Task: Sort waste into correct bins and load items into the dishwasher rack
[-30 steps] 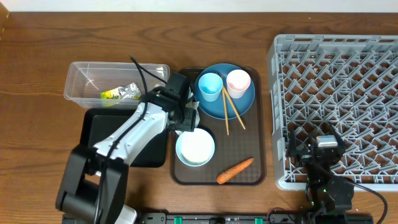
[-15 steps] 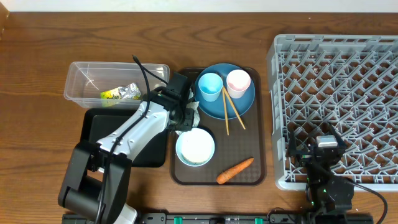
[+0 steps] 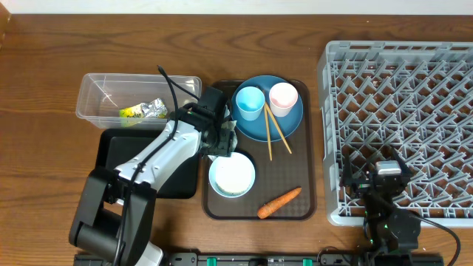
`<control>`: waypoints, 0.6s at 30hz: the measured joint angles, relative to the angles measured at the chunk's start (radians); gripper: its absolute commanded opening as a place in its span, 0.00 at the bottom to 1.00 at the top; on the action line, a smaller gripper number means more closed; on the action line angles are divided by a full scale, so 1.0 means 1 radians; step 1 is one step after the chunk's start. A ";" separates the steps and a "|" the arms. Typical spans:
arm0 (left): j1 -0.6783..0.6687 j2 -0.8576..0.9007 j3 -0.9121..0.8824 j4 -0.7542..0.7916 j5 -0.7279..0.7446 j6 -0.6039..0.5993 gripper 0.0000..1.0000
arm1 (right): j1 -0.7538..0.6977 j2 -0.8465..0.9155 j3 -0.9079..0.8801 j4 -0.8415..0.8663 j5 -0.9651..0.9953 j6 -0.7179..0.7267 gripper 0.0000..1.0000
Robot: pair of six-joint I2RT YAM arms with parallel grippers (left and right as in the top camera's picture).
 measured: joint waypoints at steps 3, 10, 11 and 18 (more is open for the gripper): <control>-0.001 0.000 0.000 0.007 -0.001 -0.005 0.95 | 0.000 0.000 0.000 0.000 0.000 0.000 0.99; -0.011 0.000 0.000 0.027 -0.002 0.000 0.95 | 0.000 0.000 0.000 0.000 0.000 0.000 0.99; -0.019 0.000 0.000 0.031 -0.002 0.005 0.95 | 0.000 0.000 0.000 0.000 0.000 0.000 0.99; -0.119 0.000 0.000 0.066 -0.055 0.050 0.95 | 0.000 0.000 0.000 0.000 0.000 0.000 0.99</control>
